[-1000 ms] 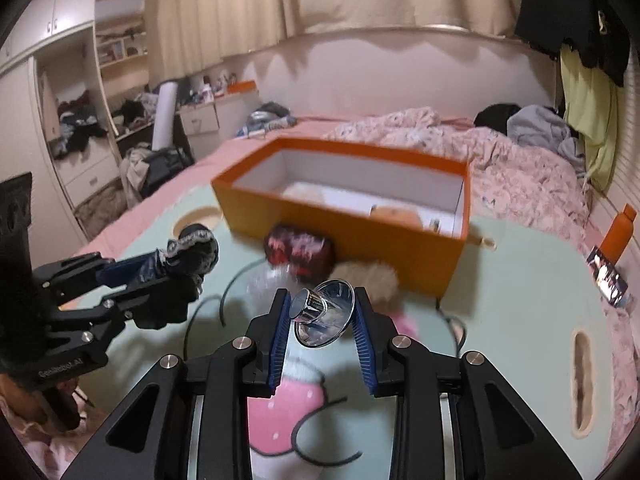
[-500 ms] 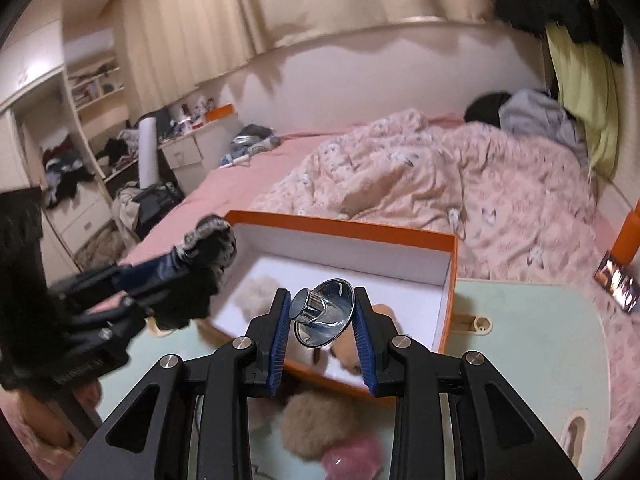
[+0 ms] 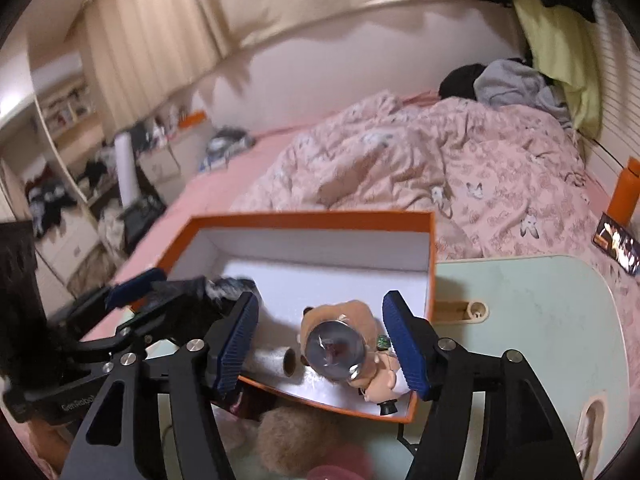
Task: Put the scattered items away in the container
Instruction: 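Carry the bundle and silver cone into the orange box and release both, then withdraw both grippers from the box toward the remaining items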
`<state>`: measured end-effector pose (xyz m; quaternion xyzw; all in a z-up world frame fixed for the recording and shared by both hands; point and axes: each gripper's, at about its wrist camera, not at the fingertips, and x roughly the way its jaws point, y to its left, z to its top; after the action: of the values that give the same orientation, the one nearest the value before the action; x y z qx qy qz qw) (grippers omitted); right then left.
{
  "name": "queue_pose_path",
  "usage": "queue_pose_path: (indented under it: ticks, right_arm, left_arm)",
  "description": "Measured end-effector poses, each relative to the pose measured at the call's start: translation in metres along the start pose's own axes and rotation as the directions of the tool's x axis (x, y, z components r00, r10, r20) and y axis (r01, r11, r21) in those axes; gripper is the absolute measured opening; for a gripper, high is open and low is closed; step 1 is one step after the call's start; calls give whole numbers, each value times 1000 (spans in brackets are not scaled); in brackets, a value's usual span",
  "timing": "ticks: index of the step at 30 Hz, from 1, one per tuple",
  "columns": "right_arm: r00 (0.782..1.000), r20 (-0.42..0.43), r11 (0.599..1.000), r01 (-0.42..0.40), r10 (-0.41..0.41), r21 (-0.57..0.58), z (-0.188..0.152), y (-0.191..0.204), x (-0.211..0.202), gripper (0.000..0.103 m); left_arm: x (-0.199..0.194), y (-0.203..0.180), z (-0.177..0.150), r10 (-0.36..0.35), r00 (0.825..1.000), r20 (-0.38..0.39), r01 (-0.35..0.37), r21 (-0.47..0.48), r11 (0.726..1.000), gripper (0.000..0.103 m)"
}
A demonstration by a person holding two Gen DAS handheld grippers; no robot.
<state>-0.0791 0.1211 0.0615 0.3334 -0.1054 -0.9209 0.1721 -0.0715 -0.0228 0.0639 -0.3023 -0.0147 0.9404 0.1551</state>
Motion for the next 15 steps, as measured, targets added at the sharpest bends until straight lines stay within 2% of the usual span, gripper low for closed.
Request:
queue_pose_path:
  ticks: [3,8,15]
  right_arm:
    - [1000,24,1000,17,-17,-9,-5,-1,-14,65]
    - [999,31,996,45,-43,-77,-27,9,-40,65]
    - [992,-33,975,117,-125,-189,-81,20,-50,65]
  left_arm:
    - [-12,8,-3,-8,1000,14,8,-37,999,70]
    - [-36,12,-17,20,999,35,-18,-30,999,70]
    - [-46,16,-54,26,999,-28,-28,-54,998,70]
